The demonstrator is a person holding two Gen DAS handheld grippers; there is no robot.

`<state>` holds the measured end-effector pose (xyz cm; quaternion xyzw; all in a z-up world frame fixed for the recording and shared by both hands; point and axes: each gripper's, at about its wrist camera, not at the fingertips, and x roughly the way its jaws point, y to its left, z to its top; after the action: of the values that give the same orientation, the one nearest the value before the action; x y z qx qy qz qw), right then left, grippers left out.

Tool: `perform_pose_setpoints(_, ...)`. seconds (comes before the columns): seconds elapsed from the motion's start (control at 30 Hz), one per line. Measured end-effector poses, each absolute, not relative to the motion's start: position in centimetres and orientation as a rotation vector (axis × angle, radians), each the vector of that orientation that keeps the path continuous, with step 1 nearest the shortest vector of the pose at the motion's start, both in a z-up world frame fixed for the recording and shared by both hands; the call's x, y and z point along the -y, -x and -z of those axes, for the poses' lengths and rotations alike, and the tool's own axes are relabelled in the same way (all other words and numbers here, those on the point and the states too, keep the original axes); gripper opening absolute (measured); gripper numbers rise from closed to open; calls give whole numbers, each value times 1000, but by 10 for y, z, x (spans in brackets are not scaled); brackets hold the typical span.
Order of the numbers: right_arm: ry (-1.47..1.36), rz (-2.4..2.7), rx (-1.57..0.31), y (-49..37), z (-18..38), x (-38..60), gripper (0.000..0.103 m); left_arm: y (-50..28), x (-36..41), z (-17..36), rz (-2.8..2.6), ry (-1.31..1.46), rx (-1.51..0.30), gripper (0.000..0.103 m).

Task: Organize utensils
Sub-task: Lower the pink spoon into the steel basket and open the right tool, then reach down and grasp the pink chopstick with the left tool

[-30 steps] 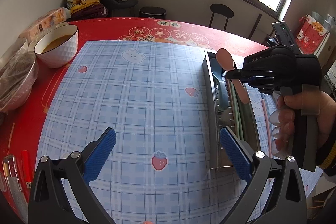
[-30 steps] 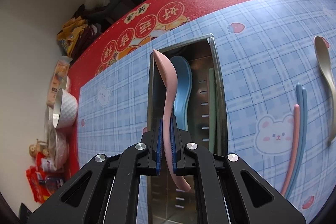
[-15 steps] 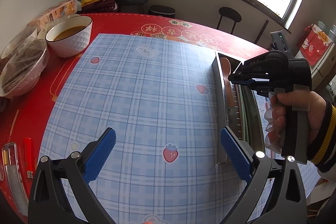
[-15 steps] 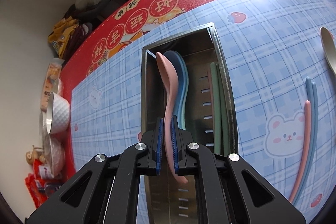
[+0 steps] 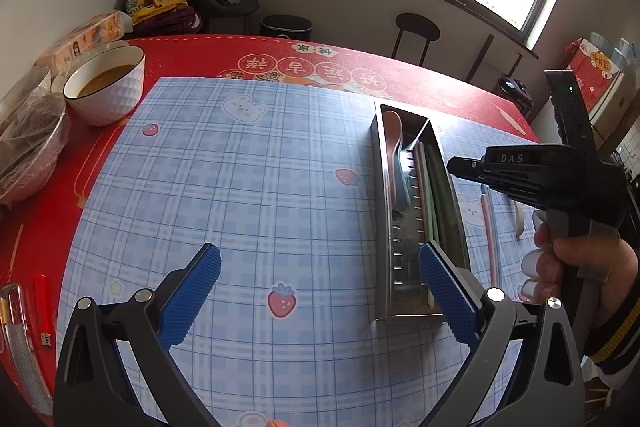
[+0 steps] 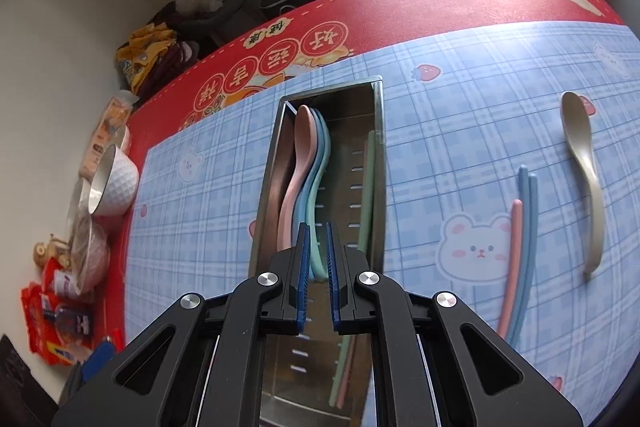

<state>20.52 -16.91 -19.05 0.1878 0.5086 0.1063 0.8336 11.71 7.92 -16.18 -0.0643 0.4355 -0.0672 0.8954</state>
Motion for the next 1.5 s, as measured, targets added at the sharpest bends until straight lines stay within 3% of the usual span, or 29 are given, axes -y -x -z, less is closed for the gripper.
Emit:
perform_pose_setpoints(0.6,-298,-82,-905,-106,163,294,9,-131,32,156,271,11,-944,95)
perform_pose_setpoints(0.73,-325,-52,-899,-95,167,317,9,-134,54,160,288,-20,-966,80)
perform_pose_setpoints(1.0,-364,-25,-911,-82,184,344,9,-135,82,172,329,-58,-1019,62)
perform_pose_setpoints(1.07,-372,-25,-911,-79,188,348,9,-137,83,177,318,-66,-1046,55)
perform_pose_setpoints(1.13,-379,-28,-915,-77,193,351,9,-137,85,182,320,-74,-1062,38)
perform_pose_setpoints(1.23,-397,-29,-926,-77,201,356,9,-138,89,187,340,-77,-1080,27)
perform_pose_setpoints(1.5,-426,-38,-942,-80,214,364,9,-140,119,201,430,-121,-1124,14)
